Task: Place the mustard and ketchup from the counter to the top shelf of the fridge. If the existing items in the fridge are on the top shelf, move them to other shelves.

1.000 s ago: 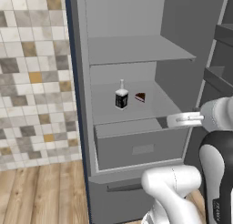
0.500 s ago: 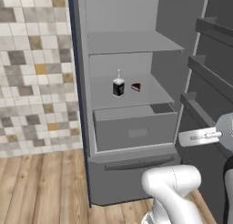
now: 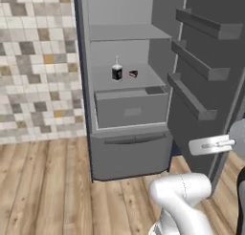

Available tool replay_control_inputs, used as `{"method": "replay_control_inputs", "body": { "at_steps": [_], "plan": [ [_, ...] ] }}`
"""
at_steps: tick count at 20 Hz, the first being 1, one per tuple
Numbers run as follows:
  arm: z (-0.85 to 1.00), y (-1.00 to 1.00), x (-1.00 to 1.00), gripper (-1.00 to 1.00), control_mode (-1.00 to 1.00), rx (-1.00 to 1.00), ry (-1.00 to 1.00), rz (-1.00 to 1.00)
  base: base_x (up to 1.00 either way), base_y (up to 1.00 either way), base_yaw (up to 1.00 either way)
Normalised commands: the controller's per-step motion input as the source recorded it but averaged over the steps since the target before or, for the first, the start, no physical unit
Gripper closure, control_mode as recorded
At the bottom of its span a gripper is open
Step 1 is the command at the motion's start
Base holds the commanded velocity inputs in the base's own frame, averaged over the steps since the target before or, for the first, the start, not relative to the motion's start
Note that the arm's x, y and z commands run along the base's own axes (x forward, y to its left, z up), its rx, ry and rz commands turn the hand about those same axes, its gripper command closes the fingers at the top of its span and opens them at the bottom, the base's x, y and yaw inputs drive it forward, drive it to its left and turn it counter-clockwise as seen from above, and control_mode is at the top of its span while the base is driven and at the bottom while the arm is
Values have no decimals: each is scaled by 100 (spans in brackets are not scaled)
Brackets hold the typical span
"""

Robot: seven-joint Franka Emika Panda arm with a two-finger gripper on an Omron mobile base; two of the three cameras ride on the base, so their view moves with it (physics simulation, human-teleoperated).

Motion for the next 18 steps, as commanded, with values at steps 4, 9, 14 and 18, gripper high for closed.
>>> {"method": "replay_control_inputs", "body": {
  "at_steps": [4, 9, 14, 18],
  "plan": [
    [0, 0, 0, -100, 100, 0, 0, 0, -100, 5, -16],
    [0, 0, 0, -100, 100, 0, 0, 0, -47, -1, -78],
    [0, 0, 0, -100, 100, 0, 0, 0, 0, -22, -86],
    [0, 0, 0, -100, 100, 0, 0, 0, -35, -23, -70]
  ]
}}
